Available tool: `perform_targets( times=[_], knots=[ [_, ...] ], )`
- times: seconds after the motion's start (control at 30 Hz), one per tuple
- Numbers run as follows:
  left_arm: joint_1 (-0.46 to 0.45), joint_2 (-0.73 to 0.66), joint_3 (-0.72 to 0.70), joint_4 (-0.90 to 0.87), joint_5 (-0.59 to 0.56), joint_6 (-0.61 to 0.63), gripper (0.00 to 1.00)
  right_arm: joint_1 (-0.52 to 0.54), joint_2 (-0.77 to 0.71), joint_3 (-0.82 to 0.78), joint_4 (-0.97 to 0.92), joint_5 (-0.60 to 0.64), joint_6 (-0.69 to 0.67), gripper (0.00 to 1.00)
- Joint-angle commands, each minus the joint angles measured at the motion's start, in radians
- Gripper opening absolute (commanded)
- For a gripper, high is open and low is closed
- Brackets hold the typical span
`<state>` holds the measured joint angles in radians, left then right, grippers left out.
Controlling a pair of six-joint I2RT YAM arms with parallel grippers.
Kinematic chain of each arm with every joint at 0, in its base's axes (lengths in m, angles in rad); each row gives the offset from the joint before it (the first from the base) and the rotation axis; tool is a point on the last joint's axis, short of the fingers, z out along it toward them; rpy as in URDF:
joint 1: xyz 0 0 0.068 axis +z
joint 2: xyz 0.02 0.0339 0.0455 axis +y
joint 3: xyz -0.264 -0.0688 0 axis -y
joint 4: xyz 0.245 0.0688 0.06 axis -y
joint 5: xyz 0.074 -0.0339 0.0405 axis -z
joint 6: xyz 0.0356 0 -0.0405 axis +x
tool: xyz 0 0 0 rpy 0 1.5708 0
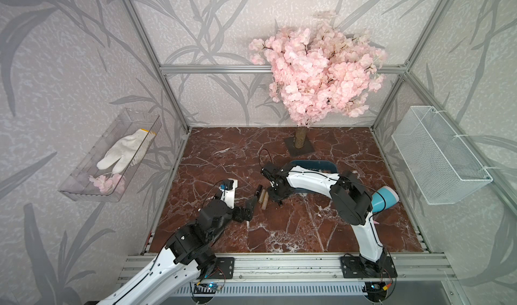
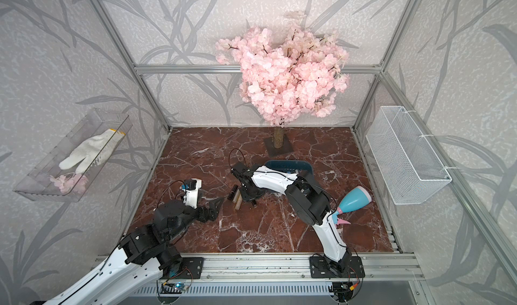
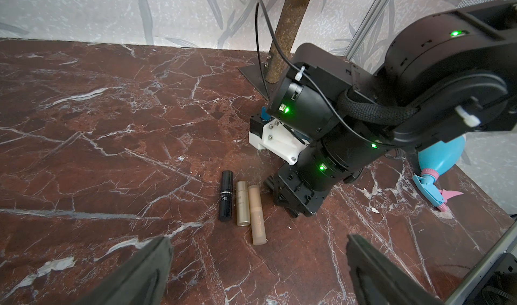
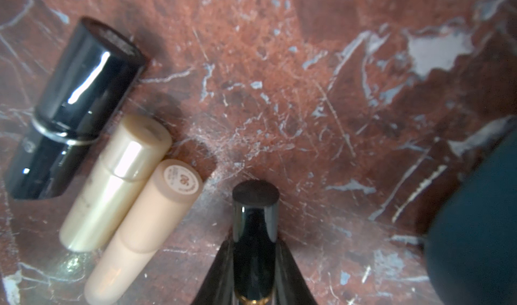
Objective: Put the lipstick into the storage box
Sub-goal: Pick up the lipstick at the center of the board.
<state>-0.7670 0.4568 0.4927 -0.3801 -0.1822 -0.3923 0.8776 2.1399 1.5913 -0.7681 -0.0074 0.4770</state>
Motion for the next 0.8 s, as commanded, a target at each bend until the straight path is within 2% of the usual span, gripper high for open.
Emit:
perform_targets(
  times=[0.0, 0.33, 0.77],
  knots=[
    [0.006, -0.003, -0.014, 0.024, -0.005, 0.012, 1.0, -0.003, -0.009, 0.01, -0.027, 0.02, -0.011, 0.18],
    [0.006, 0.006, -0.016, 0.046, 0.012, 0.012, 1.0, -0.003, -0.095, 0.015, -0.041, 0.032, -0.03, 0.17],
    [0.006, 0.111, 0.0, 0.176, 0.064, 0.074, 1.0, -0.009, -0.202, 0.11, -0.098, 0.035, -0.035, 0.17]
  ],
)
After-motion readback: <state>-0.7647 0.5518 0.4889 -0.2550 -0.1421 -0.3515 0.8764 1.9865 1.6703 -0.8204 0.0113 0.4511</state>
